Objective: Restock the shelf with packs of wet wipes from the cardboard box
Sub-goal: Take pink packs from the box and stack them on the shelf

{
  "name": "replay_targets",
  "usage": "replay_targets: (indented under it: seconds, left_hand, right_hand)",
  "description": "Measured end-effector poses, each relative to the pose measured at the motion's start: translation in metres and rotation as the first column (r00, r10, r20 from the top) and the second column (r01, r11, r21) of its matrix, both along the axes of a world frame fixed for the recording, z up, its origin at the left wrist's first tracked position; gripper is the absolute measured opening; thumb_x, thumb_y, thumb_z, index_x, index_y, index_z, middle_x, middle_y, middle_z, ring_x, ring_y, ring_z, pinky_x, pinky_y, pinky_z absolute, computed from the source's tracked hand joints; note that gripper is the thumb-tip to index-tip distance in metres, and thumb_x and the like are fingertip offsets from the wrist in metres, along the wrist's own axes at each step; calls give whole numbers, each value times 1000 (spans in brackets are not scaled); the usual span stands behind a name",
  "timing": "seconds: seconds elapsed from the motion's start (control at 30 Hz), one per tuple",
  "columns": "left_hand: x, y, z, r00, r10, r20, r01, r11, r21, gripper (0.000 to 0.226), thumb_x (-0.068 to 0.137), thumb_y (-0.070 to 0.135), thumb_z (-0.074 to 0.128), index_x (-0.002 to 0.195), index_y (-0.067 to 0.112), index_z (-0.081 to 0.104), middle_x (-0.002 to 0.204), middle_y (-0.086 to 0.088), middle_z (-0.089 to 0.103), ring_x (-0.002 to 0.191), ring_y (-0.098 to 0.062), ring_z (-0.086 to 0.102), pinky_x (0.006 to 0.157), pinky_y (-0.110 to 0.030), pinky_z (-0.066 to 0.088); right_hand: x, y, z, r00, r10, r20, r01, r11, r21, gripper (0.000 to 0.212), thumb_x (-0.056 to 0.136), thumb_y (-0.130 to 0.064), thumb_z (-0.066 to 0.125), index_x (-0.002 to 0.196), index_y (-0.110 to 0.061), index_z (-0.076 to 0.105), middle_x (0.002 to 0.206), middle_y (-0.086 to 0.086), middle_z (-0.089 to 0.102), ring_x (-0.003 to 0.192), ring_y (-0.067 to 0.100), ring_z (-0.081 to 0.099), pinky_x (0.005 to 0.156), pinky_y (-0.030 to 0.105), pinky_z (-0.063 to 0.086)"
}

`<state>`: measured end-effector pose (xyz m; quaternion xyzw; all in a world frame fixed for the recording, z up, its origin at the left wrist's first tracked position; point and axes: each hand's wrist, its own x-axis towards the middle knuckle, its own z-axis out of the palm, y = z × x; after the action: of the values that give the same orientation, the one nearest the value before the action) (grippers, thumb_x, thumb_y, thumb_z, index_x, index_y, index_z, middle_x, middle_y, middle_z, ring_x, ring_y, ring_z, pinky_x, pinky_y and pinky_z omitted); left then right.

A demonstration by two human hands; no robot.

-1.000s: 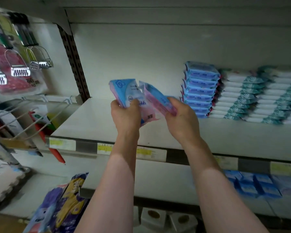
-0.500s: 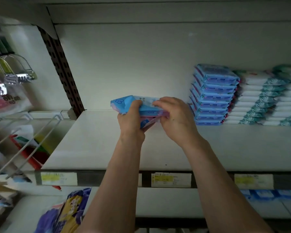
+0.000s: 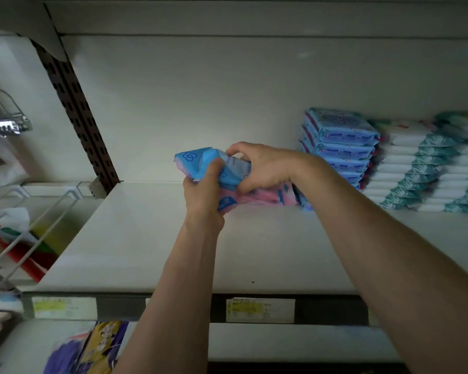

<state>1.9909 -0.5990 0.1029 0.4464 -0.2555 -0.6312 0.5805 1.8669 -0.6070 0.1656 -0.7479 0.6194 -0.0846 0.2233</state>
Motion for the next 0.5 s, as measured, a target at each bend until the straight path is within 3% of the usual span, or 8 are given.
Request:
replay_targets:
  seconds: [0.07, 0.17, 0.37, 0.5]
  left_hand:
    - [3, -2, 0, 997, -6, -71, 7, 1000, 18, 24, 94, 26, 56, 116, 19, 56, 113, -13, 68, 94, -30, 70, 74, -48, 59]
    - [14, -7, -6, 990, 97, -97, -90, 993, 73, 28, 95, 16, 51, 123, 17, 46, 116, -14, 64, 91, -30, 68, 66, -44, 60]
    - [27, -10, -12, 978, 206, -29, -202, 974, 105, 27, 95, 14, 49, 119, 25, 42, 119, -9, 60, 99, -30, 65, 82, -54, 56]
    - [27, -12, -10, 977, 213, 4, -213, 973, 91, 28, 95, 13, 49, 119, 25, 43, 115, -8, 60, 98, -29, 65, 83, -54, 55]
  right_hand:
    - [-6, -16, 5, 999, -9, -45, 8, 1000, -18, 87, 69, -25, 81, 140, -35, 31, 123, -2, 52, 98, 21, 60, 88, 39, 52]
    - [-16, -34, 2, 991, -37, -132, 30, 998, -58, 85, 73, -21, 77, 142, -31, 29, 128, 0, 48, 101, 22, 53, 86, 34, 47]
    - [-24, -54, -24, 964, -17, -267, 25, 999, 29, 81, 75, -19, 76, 142, -26, 31, 131, 1, 48, 107, 23, 52, 90, 36, 46]
    - [-21, -62, -35, 955, 14, -297, -9, 1000, 18, 72, 76, -21, 75, 137, -26, 38, 122, 1, 53, 99, 22, 53, 77, 31, 43]
